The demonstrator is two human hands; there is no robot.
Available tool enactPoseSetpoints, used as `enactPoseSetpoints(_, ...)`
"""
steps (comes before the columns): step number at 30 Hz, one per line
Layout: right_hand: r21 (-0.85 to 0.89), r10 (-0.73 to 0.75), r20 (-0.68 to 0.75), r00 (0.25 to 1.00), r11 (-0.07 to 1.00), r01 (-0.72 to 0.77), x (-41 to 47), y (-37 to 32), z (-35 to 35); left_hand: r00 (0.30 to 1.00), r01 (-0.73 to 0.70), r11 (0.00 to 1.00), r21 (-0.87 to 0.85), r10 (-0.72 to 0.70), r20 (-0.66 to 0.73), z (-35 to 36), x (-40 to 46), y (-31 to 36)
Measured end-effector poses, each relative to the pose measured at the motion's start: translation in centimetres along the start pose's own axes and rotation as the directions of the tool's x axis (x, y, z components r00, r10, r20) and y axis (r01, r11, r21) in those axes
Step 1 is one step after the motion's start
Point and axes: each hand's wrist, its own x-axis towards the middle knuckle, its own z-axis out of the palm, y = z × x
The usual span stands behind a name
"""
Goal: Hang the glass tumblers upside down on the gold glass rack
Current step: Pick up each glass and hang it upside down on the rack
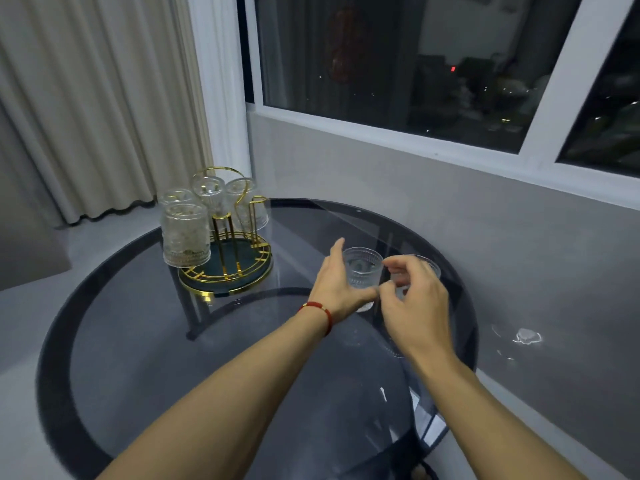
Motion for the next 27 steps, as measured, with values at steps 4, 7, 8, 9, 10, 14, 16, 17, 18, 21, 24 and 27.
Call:
enactPoseSetpoints(4,0.038,0.003,-0.026,1.0,0.999,-0.002,0.4,0.3,-0.1,0.992,0.007,0.991,0.132,0.01,-0.126,0.4,1.5,-0.5)
enactPoseSetpoints(7,0.033,0.003,0.006,1.0,0.999,-0.003,0.5,0.8,0.2,0.993,-0.004,0.988,0.155,0.022,-0.115,-0.9,0.6,-1.0)
enactPoseSetpoints(8,0.048,0.008,0.041,0.999,0.999,-0.01,0.5,0.8,0.4,0.994,-0.011,0.985,0.174,0.029,-0.102,-1.7,0.0,-1.3)
enactPoseSetpoints(9,0.065,0.015,0.088,0.996,0.998,-0.021,0.5,0.8,0.5,0.996,-0.023,0.98,0.196,0.039,-0.079,-2.3,-0.8,-1.4)
enactPoseSetpoints(10,0.074,0.014,0.151,0.988,0.997,-0.025,0.5,0.9,0.5,0.998,-0.034,0.976,0.217,0.046,-0.052,-3.0,-1.5,-1.6)
enactPoseSetpoints(14,0.108,0.016,0.353,0.936,0.993,-0.058,-0.3,0.7,2.7,0.999,-0.021,0.971,0.236,0.029,-0.029,-7.2,-4.6,-3.0)
enactPoseSetpoints(16,0.144,0.075,0.375,0.924,0.98,-0.138,-0.6,0.9,4.0,0.995,0.031,0.986,0.166,-0.014,-0.102,-8.8,-5.9,-3.8)
enactPoseSetpoints(17,0.159,0.101,0.39,0.915,0.972,-0.175,-0.7,0.9,4.7,0.988,0.068,0.993,0.093,-0.054,-0.144,-9.4,-6.4,-4.3)
enactPoseSetpoints(18,0.174,0.118,0.424,0.898,0.962,-0.209,-0.8,0.7,5.4,0.978,0.108,0.994,-0.005,-0.107,-0.18,-10.0,-6.8,-4.8)
enactPoseSetpoints(21,0.249,0.13,0.563,0.816,0.915,-0.317,-0.9,-0.1,7.1,0.956,0.14,0.955,-0.259,-0.199,-0.216,-11.2,-7.3,-5.3)
enactPoseSetpoints(24,0.367,0.182,0.676,0.714,0.757,-0.54,-1.2,-1.1,8.4,0.962,0.096,0.916,-0.389,-0.186,-0.2,-11.8,-7.3,-5.0)
enactPoseSetpoints(27,0.472,0.168,0.785,0.597,0.461,-0.751,-1.2,-2.1,9.0,0.959,0.077,0.901,-0.427,-0.185,-0.216,-11.8,-7.0,-5.5)
